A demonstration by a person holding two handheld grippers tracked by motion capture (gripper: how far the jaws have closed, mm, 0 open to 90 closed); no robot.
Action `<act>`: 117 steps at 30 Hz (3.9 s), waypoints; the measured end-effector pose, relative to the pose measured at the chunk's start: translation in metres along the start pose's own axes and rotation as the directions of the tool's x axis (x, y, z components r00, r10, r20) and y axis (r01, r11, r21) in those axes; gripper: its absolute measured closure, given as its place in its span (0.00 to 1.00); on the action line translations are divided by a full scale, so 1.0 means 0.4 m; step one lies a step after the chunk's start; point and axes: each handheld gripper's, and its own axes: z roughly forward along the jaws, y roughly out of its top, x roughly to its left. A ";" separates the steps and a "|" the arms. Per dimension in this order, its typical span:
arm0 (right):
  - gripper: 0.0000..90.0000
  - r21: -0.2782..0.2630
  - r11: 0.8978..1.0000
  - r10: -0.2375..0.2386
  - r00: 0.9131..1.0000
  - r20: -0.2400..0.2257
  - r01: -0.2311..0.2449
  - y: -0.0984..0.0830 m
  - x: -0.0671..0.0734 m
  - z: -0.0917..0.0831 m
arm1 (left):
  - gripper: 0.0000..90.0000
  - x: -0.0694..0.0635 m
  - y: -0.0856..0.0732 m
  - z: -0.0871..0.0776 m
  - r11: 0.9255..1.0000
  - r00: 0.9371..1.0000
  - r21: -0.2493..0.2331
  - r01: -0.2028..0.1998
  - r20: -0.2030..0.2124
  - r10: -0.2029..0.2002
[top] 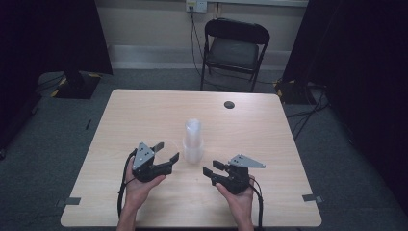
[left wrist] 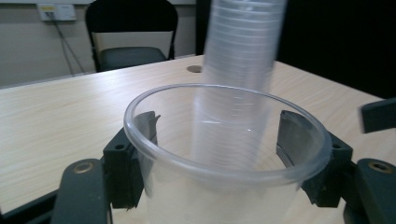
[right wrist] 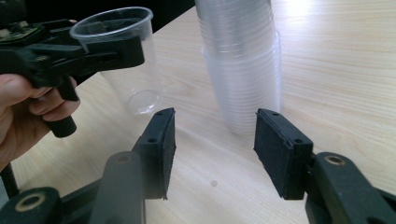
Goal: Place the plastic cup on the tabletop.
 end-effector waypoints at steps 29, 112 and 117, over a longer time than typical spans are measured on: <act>0.51 0.010 1.000 0.021 0.999 0.030 -0.022 -0.034 -0.036 0.003 | 0.32 0.124 0.048 0.107 1.000 0.993 -0.031 0.000 -0.119 -0.004; 0.39 -0.026 0.998 0.053 0.995 0.088 -0.051 -0.066 -0.062 -0.031 | 0.19 0.114 -0.060 0.037 0.978 0.986 0.176 0.107 -0.149 -0.081; 0.39 -0.028 0.998 0.056 0.994 0.096 -0.053 -0.069 -0.067 -0.038 | 0.17 0.089 -0.063 0.004 0.987 0.988 0.136 0.082 -0.144 -0.062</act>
